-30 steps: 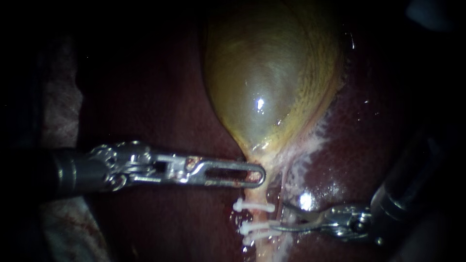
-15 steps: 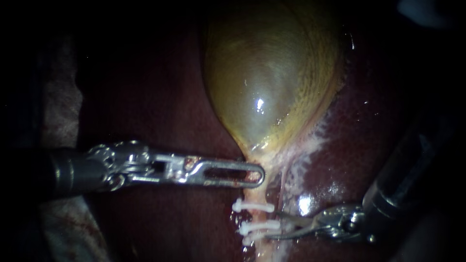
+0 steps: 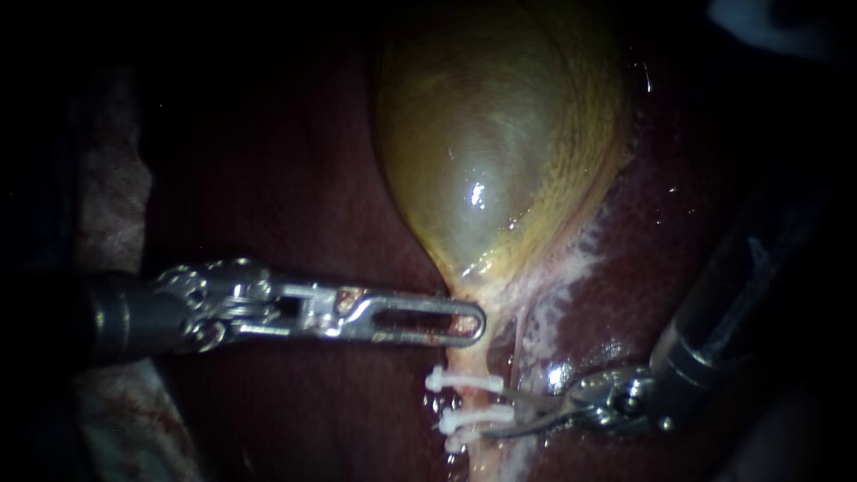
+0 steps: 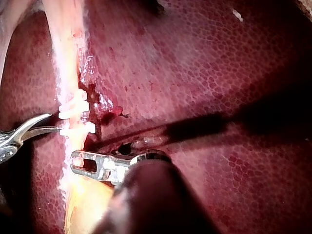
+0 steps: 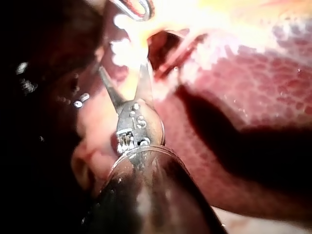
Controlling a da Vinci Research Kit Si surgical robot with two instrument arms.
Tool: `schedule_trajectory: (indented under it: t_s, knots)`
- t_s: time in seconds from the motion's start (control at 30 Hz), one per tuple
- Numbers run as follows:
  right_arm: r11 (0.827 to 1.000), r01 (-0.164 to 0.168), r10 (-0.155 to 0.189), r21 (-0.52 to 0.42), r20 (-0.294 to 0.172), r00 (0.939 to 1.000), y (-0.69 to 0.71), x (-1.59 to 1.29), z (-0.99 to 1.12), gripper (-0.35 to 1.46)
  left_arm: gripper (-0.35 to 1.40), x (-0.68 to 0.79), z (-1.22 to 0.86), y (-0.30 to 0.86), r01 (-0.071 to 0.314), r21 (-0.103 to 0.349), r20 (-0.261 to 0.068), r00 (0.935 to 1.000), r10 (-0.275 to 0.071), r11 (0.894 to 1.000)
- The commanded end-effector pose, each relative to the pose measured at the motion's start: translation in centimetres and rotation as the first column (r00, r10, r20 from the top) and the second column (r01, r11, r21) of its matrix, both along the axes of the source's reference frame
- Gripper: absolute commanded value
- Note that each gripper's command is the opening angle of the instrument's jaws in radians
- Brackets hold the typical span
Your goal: Go to the cutting position left tube
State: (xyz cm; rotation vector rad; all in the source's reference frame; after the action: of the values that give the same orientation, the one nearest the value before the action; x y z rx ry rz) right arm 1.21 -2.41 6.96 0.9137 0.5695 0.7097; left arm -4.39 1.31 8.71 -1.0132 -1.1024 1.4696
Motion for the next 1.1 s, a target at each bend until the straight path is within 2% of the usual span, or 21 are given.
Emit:
schedule_trajectory:
  t_s: [0.03, 0.43, 1.1]
  knots:
    - [1.000, 0.000, 0.000, 0.000, 0.001, 1.0000, 0.01, 0.00, 0.01, 1.14, -0.35, 0.00, 0.00, 0.00, 0.000, 0.000, 0.000, 1.0000, 0.000, 1.000]
    - [1.000, 0.002, -0.002, -0.001, 0.003, 1.0000, 0.06, 0.03, 0.13, 1.09, -0.35, 0.00, -0.02, -0.01, 0.000, 0.000, 0.000, 1.0000, 0.000, 1.000]
    - [1.000, 0.010, -0.009, 0.026, -0.011, 0.9999, 0.02, 0.26, 0.36, 0.79, -0.35, 0.01, -0.03, -0.01, 0.000, 0.000, 0.000, 1.0000, 0.000, 1.000]
